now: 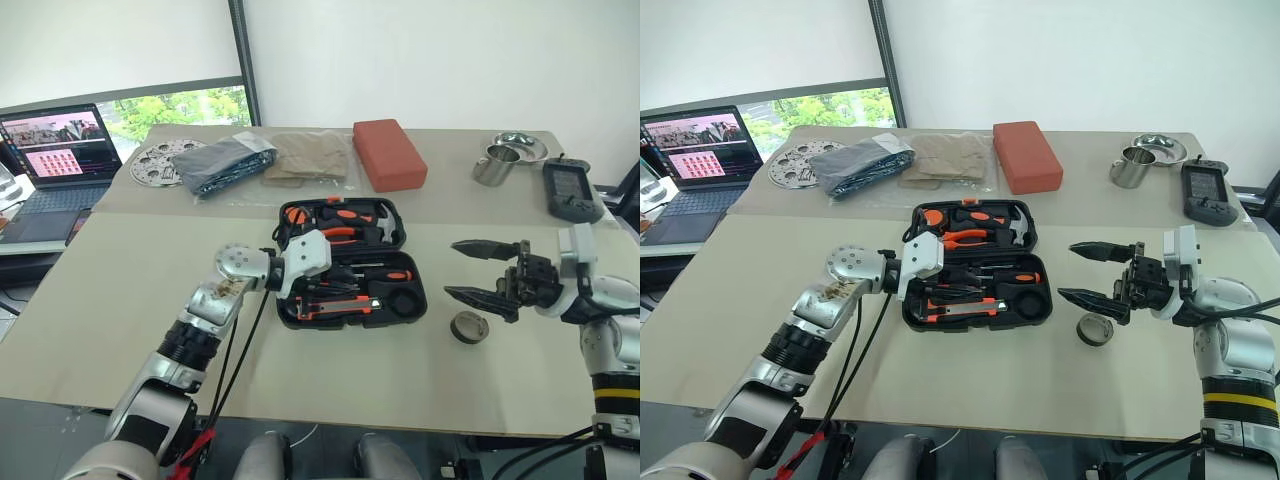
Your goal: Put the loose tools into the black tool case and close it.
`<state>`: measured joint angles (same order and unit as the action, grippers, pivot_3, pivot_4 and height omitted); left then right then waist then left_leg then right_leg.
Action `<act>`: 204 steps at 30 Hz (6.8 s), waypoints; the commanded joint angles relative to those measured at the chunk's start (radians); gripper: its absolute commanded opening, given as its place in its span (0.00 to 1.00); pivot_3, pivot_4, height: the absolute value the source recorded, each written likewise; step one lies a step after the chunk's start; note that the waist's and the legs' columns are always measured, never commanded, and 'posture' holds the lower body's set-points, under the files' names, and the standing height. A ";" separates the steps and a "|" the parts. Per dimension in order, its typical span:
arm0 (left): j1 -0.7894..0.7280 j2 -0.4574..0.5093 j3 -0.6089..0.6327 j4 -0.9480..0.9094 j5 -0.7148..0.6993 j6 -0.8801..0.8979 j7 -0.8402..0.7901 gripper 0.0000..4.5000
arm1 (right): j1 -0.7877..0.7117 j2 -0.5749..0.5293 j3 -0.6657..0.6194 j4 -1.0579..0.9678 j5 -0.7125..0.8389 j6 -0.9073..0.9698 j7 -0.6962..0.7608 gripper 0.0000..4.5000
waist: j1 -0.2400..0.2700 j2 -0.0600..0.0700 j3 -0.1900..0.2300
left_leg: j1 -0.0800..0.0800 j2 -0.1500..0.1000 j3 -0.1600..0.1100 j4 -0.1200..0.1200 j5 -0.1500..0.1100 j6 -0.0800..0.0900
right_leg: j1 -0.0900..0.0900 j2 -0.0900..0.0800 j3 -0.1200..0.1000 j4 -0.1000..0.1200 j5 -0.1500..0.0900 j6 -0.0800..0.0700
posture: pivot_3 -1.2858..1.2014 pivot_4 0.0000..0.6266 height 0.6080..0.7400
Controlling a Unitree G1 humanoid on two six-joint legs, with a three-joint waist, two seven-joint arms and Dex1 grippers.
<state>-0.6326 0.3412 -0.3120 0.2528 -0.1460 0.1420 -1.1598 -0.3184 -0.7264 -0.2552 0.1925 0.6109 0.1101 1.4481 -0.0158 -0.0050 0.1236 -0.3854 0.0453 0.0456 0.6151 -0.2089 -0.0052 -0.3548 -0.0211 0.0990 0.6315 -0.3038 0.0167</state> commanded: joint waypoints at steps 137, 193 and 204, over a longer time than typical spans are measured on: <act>0.109 0.482 0.234 -0.486 -0.375 0.369 -0.215 1.00 | 0.189 -0.171 0.105 0.036 -0.341 -0.081 -0.201 0.76 | -0.005 -0.001 0.000 | -0.002 -0.001 -0.003 0.008 0.000 0.002 | 0.000 0.000 0.000 0.006 -0.005 0.008 | 0.52 0.24 1.00; 0.141 0.496 0.262 -0.525 -0.384 0.374 -0.174 1.00 | -0.156 -0.072 0.353 -0.087 -0.384 0.108 -0.195 0.99 | -0.004 -0.001 0.000 | -0.003 0.000 -0.003 0.007 0.000 0.002 | -0.003 0.000 0.000 0.007 -0.002 0.002 | 0.52 0.24 1.00; 0.139 0.497 0.260 -0.520 -0.385 0.370 -0.179 1.00 | -0.143 -0.083 0.306 -0.075 -0.368 0.104 -0.200 0.99 | -0.003 -0.001 0.000 | -0.003 0.000 -0.003 0.007 0.000 0.002 | -0.003 0.000 0.000 0.007 -0.002 0.002 | 0.52 0.24 1.00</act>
<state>-0.4905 0.8232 -0.0819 -0.2460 -0.5150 0.5232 -1.3373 -0.4535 -0.7967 0.0957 0.1272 0.2201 0.2361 1.2540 -0.0192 -0.0056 0.1239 -0.3880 0.0455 0.0426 0.6222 -0.2088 -0.0030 -0.3575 -0.0208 0.0988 0.6381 -0.3060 0.0190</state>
